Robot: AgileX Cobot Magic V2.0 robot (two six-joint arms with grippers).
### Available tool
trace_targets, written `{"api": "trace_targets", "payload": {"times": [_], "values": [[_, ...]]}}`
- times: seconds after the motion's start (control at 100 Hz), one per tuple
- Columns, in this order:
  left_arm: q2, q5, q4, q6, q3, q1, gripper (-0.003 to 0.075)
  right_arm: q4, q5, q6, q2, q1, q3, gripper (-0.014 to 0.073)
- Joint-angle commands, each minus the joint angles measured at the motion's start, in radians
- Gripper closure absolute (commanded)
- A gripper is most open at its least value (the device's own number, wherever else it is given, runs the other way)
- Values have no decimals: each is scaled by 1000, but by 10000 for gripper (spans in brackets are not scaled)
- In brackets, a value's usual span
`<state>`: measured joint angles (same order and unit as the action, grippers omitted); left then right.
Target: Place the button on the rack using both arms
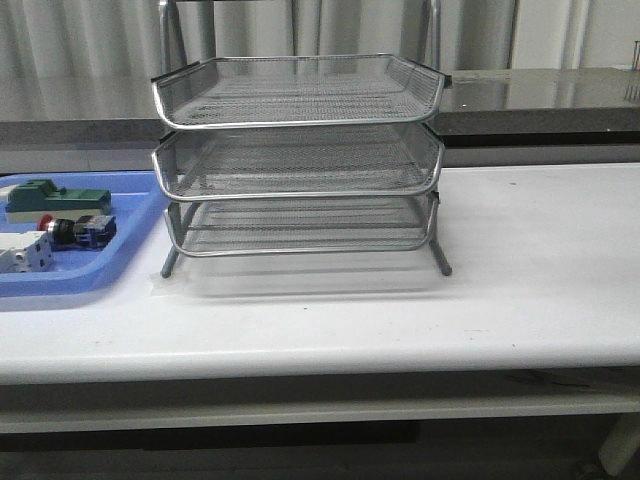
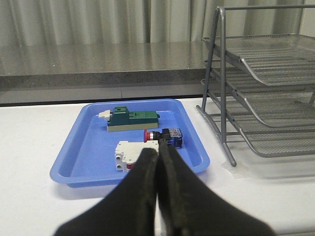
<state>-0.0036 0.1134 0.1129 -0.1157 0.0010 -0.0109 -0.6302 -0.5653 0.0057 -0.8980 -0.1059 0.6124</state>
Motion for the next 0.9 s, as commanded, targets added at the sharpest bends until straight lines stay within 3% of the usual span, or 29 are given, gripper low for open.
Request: {"api": "trace_targets", "payload": {"times": [0.0,0.23,0.7,0.89], "values": [[-34,-76,-3,-10,47,1,741,-54,86,-6,-24,-1,37,251],[-34,-76,-3,-10,47,1,741,-221,183,-91,-161,-1,37,213],[-34,-76,-3,-10,47,1,741,-1003,103,-870,-514,-1,157,213],[-34,-76,-3,-10,47,1,741,-1169,-2,-1031,-661,-1,218,213]]}}
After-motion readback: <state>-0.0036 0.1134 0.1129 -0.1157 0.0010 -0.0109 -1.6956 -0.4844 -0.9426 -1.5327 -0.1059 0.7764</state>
